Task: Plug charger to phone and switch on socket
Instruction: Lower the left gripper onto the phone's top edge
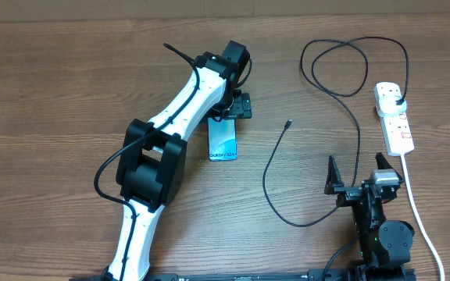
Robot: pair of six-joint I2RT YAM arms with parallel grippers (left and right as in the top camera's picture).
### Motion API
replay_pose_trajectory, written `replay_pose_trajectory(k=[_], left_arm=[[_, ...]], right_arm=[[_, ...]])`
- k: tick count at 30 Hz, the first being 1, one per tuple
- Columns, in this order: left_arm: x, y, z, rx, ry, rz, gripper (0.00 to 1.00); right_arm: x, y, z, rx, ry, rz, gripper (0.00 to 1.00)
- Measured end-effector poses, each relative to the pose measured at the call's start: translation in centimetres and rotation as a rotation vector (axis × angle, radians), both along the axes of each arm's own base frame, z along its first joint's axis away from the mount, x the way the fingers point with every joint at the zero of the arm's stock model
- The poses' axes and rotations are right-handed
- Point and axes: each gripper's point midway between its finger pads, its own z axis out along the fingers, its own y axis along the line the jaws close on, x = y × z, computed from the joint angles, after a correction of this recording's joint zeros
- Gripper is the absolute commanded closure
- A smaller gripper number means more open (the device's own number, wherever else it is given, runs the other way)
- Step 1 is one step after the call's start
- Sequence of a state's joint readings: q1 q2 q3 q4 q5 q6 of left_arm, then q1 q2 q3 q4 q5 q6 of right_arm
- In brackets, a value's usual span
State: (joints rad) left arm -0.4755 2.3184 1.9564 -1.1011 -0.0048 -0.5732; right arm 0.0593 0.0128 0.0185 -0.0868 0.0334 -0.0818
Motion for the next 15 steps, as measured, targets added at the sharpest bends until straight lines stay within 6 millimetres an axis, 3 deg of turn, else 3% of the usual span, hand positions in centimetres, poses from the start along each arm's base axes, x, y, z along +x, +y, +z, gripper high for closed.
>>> replay_pose_trajectory(k=[15], left_arm=[[-0.5,0.2,-1.5,0.006,0.012,0.000,0.00]], right_arm=[[0.0,0.0,0.0,0.000,0.000,0.000,0.00]])
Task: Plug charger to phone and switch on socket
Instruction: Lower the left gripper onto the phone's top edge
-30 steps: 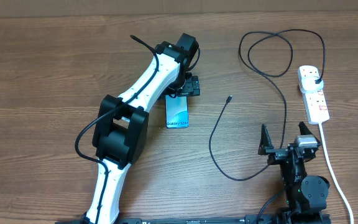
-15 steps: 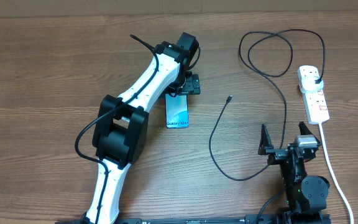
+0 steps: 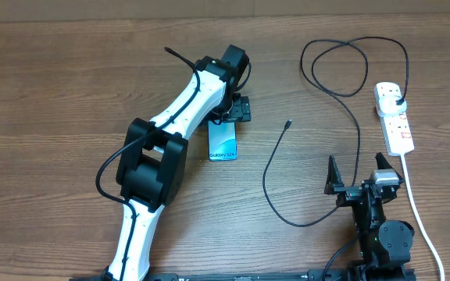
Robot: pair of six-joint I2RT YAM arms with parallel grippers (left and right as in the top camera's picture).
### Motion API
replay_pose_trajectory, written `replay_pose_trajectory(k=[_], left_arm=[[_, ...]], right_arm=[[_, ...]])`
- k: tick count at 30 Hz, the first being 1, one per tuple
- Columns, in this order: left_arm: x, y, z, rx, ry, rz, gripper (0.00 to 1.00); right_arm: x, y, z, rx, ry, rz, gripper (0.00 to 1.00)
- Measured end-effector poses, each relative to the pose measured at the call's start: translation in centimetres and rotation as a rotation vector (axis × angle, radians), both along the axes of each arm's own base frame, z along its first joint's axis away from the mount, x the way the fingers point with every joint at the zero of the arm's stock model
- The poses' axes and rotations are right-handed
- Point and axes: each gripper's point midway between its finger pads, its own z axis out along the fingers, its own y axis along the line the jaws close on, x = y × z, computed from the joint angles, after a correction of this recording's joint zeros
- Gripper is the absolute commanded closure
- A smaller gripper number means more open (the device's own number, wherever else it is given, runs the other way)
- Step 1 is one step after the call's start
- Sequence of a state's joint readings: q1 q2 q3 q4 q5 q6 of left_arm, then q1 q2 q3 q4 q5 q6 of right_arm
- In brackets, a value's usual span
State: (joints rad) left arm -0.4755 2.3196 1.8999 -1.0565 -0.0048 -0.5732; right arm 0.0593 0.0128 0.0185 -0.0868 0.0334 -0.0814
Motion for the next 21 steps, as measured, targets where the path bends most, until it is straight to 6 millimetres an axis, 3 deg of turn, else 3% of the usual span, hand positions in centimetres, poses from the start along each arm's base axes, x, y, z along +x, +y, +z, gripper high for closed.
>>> replay_pose_trajectory(k=[21], left_arm=[[-0.82,0.42,-0.29,0.016,0.032,0.000,0.00]], right_arm=[[0.00,0.00,0.00,0.000,0.000,0.000,0.00]])
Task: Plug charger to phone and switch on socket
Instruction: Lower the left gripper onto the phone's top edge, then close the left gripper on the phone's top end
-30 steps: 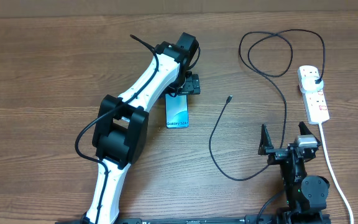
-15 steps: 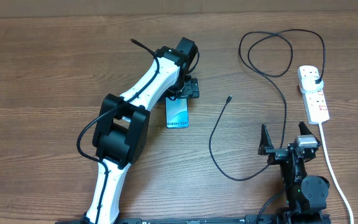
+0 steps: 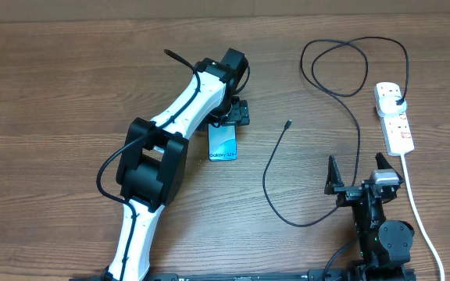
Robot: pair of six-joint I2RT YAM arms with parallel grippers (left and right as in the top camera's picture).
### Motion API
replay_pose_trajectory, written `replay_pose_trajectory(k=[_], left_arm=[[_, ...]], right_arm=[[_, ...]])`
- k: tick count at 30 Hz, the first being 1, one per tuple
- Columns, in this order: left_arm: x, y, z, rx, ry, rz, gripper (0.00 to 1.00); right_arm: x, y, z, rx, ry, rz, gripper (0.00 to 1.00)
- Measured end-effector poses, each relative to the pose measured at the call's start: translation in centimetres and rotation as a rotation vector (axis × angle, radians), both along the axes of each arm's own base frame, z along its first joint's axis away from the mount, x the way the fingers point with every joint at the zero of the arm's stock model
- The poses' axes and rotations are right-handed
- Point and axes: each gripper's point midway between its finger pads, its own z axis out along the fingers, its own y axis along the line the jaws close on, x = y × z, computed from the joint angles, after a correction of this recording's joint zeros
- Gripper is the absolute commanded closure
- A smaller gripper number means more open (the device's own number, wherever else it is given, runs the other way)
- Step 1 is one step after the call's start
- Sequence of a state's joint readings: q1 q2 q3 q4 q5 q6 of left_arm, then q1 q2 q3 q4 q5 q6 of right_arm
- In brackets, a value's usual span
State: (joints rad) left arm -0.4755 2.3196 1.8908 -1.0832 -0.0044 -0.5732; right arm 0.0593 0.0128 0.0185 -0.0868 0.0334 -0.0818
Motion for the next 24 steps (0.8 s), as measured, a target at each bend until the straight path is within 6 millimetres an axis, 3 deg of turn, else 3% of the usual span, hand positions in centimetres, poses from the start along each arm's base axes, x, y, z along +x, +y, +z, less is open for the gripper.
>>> replay_pose_trajectory(k=[24], left_arm=[[-0.55,0.13,-0.81,0.007,0.014,-0.003,0.00]], right_arm=[[0.00,0.00,-0.01,0.000,0.000,0.000,0.00]])
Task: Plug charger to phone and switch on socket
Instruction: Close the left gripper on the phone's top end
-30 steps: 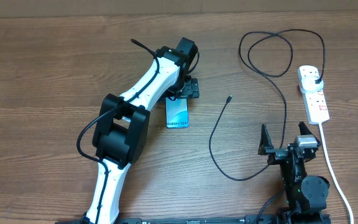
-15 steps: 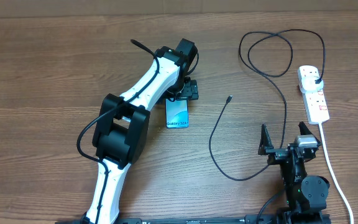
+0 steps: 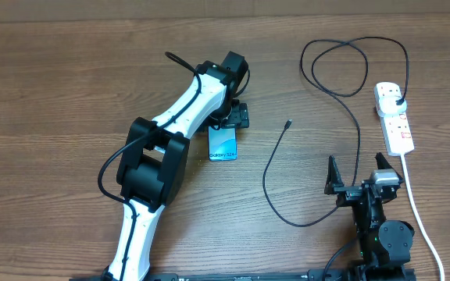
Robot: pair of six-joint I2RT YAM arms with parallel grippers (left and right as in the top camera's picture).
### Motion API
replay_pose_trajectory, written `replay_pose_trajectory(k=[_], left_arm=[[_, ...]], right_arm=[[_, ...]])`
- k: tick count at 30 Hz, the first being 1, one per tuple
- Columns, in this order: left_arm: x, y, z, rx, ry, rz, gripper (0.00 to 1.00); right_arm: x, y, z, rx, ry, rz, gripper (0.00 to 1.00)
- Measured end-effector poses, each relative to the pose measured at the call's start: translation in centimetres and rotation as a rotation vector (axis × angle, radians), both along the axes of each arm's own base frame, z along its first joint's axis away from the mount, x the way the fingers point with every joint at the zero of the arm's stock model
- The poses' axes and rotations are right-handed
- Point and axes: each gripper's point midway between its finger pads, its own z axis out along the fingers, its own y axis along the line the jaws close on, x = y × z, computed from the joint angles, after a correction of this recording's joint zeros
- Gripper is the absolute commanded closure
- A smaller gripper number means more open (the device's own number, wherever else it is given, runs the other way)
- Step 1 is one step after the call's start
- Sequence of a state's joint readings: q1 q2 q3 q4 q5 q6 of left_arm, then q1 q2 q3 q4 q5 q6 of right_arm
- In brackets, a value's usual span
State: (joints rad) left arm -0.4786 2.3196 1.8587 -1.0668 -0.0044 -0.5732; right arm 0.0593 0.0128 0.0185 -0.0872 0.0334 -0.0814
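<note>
A light-blue phone (image 3: 223, 144) lies flat on the wooden table, left of centre. My left gripper (image 3: 233, 119) sits over its far end; the wrist hides the fingers, so their state is unclear. A black charger cable (image 3: 270, 168) curves across the table, its free plug tip (image 3: 287, 123) lying to the right of the phone. The cable loops at the back and ends in a plug seated in the white socket strip (image 3: 393, 117) at the right. My right gripper (image 3: 358, 173) rests near the front edge, open, holding nothing.
The strip's white lead (image 3: 419, 211) runs down the right side toward the front edge, close to the right arm's base (image 3: 381, 234). The left arm (image 3: 162, 156) stretches diagonally across the table's left half.
The left gripper has shifted very slightly left over the phone's far end. The phone, cable and right arm are unchanged.
At every earlier moment the left gripper was over the far end of the phone, creeping slightly leftward. The phone has stayed in place, the cable tip has stayed to its right, and the right gripper has stayed open by the front edge.
</note>
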Motion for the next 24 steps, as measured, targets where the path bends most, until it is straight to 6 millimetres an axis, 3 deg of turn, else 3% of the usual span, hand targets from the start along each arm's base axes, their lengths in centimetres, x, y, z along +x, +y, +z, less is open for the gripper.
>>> replay_pose_trajectory(k=[24], left_arm=[[0.45,-0.14,-0.40,-0.007,-0.023,0.000,0.00]], right_arm=[[0.00,0.00,0.01,0.000,0.000,0.000,0.00]])
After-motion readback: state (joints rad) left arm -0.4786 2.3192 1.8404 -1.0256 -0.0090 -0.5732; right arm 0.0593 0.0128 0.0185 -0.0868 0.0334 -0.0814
